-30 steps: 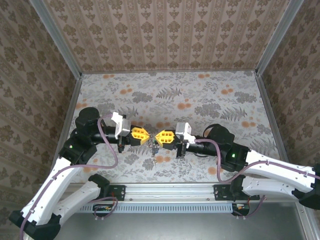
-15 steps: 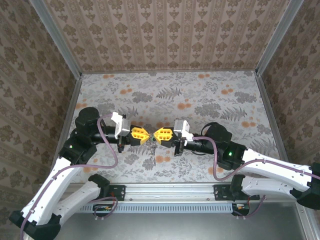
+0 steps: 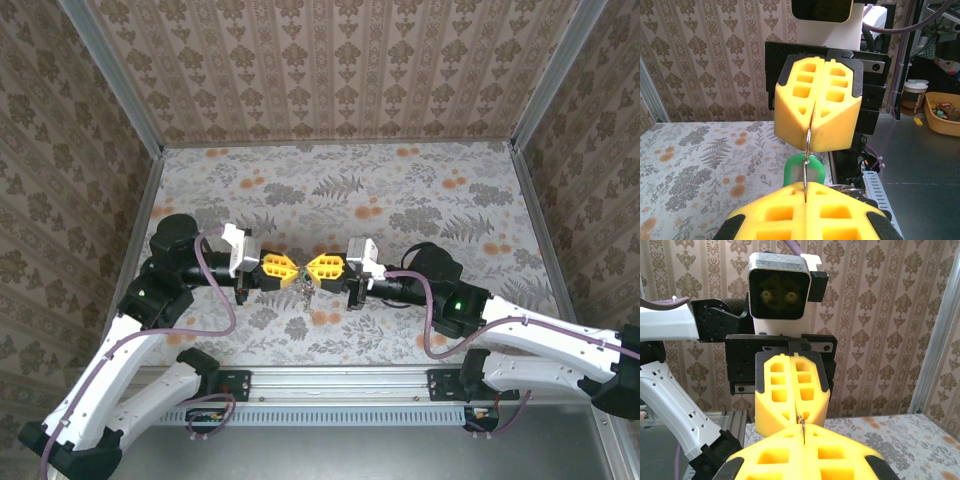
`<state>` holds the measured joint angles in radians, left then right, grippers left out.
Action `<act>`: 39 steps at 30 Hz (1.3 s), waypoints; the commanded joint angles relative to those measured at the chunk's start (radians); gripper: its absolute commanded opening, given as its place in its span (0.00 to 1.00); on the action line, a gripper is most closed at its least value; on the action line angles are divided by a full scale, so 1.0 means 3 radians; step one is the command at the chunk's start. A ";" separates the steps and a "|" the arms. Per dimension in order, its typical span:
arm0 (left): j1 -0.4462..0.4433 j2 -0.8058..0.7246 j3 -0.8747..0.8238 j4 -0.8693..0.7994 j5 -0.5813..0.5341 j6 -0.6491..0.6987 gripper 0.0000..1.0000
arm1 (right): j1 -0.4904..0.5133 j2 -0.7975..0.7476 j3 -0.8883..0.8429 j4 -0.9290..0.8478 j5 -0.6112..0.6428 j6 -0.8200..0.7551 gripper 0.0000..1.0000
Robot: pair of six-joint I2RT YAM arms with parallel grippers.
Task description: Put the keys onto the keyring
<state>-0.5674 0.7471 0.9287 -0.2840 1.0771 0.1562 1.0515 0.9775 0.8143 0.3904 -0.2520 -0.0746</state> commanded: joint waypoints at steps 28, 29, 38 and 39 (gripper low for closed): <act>0.0061 -0.0036 -0.0013 0.0164 0.0208 -0.0084 0.00 | -0.0069 -0.0057 0.0276 -0.0412 -0.0284 -0.0469 0.00; 0.0061 -0.0031 -0.0016 0.0171 0.0214 -0.0089 0.00 | -0.0068 -0.0052 0.0293 -0.0455 -0.0300 -0.0523 0.00; 0.0066 -0.0016 -0.0027 0.0211 0.0236 -0.0127 0.00 | -0.0069 -0.0038 0.0329 -0.0520 -0.0398 -0.0733 0.00; 0.0066 -0.0017 -0.0025 0.0214 0.0234 -0.0127 0.00 | -0.0069 -0.0042 0.0324 -0.0510 -0.0400 -0.0733 0.00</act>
<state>-0.5545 0.7464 0.9249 -0.2691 1.1084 0.1371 1.0367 0.9798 0.8848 0.2413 -0.3466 -0.2634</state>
